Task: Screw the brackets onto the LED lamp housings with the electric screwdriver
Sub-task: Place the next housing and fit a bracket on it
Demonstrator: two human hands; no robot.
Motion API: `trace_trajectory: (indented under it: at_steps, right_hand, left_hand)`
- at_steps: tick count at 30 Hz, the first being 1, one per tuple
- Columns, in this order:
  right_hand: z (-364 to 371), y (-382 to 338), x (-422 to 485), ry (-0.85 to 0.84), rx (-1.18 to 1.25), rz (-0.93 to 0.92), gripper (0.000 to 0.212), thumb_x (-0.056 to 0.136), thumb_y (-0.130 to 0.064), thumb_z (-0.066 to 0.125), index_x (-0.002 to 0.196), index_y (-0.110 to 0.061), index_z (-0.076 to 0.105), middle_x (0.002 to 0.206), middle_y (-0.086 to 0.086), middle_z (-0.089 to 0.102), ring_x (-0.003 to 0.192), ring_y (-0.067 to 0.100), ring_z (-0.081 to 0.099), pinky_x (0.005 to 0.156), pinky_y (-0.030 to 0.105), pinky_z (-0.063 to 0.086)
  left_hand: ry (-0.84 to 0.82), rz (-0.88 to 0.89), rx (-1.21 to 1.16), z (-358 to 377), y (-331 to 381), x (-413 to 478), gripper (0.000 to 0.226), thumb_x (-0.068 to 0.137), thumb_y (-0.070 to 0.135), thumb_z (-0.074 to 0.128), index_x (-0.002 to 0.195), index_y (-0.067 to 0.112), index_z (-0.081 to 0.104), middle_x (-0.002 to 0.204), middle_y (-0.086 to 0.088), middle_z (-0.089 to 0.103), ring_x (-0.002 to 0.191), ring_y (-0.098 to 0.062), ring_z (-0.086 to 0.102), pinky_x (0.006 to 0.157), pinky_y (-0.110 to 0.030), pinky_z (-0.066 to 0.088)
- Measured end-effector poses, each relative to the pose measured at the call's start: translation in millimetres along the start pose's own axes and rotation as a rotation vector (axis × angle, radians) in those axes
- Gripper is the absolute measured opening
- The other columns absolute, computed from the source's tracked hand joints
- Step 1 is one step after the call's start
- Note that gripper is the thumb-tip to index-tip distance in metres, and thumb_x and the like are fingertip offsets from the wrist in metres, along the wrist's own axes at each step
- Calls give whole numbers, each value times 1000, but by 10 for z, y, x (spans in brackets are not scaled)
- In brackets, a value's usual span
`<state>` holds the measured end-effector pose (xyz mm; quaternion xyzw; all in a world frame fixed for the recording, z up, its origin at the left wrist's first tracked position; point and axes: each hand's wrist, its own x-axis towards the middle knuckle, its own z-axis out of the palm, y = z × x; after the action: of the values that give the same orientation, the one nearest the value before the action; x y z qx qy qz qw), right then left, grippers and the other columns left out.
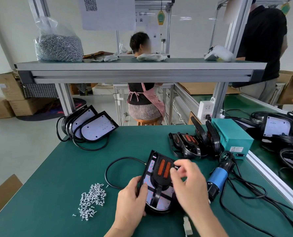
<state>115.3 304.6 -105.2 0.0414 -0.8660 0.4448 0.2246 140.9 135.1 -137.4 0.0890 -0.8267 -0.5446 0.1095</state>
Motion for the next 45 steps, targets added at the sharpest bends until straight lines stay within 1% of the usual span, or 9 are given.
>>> trace_trajectory:
  at_steps: [3, 7, 12, 17, 24, 32, 37, 42, 45]
  right_hand:
    - [-101, 175, 405, -186, -162, 263, 46, 101, -37, 54, 143, -24, 42, 129, 3, 55, 105, 19, 62, 91, 37, 46]
    - [-9, 289, 713, -413, -159, 421, 49, 107, -34, 39, 154, -21, 33, 115, 9, 60, 95, 25, 55, 84, 36, 44]
    - [187, 372, 683, -354, -15, 373, 31, 106, -20, 43, 121, -25, 70, 116, -2, 68, 98, 17, 58, 82, 30, 45]
    - [173, 390, 638, -266, 65, 245, 25, 105, -22, 47, 108, -31, 70, 111, -4, 64, 101, 14, 59, 83, 32, 44]
    - [48, 463, 597, -293, 174, 198, 9, 100, -38, 56, 102, -41, 65, 102, -23, 65, 95, -1, 58, 74, 17, 41]
    - [28, 528, 633, -266, 388, 253, 12, 94, -18, 70, 88, -27, 73, 68, -20, 64, 62, -9, 55, 56, 4, 40]
    - [17, 530, 651, -275, 411, 242, 11, 94, -18, 70, 87, -25, 74, 62, -22, 58, 57, -8, 51, 55, 3, 38]
    - [30, 473, 645, -332, 353, 151, 10, 95, -22, 69, 87, -26, 74, 64, -24, 58, 61, -5, 50, 60, 6, 39]
    - [56, 415, 608, -401, 318, 105, 11, 95, -26, 67, 87, -28, 73, 74, -20, 65, 67, -4, 54, 64, 7, 41]
  left_hand:
    - [-5, 2, -30, -1, 3, -13, 18, 96, 23, 59, 94, 40, 64, 57, 1, 64, 34, -19, 54, 36, -24, 41]
    - [-9, 10, -81, -6, 14, -32, 14, 96, 22, 60, 96, 35, 67, 65, -6, 67, 38, -16, 53, 37, -23, 42]
    - [20, 23, -46, -24, 28, -45, 21, 97, 31, 58, 81, 23, 69, 52, 9, 55, 51, -15, 48, 57, -41, 52]
    - [-24, 46, 40, -1, -5, -21, 31, 95, 17, 61, 74, -3, 50, 54, -1, 42, 50, -18, 41, 55, -44, 48]
    - [-98, 64, 68, 27, 4, -39, 33, 90, 16, 65, 67, 5, 45, 51, 4, 38, 51, -18, 36, 53, -36, 40]
    - [56, 54, 123, -77, -8, -66, 41, 98, 31, 58, 68, 5, 47, 55, -7, 49, 50, -15, 50, 61, -44, 51]
    - [376, 241, 510, -588, -227, 34, 14, 84, 8, 74, 86, 22, 74, 88, 14, 68, 91, -19, 58, 81, -31, 40]
    - [259, 66, 780, -859, -465, 131, 27, 86, 30, 73, 112, 24, 73, 127, 10, 64, 132, -20, 48, 115, -39, 25]
    - [210, 81, 788, -866, -507, 131, 28, 85, 31, 74, 112, 25, 70, 121, 9, 66, 128, -22, 52, 116, -42, 28]
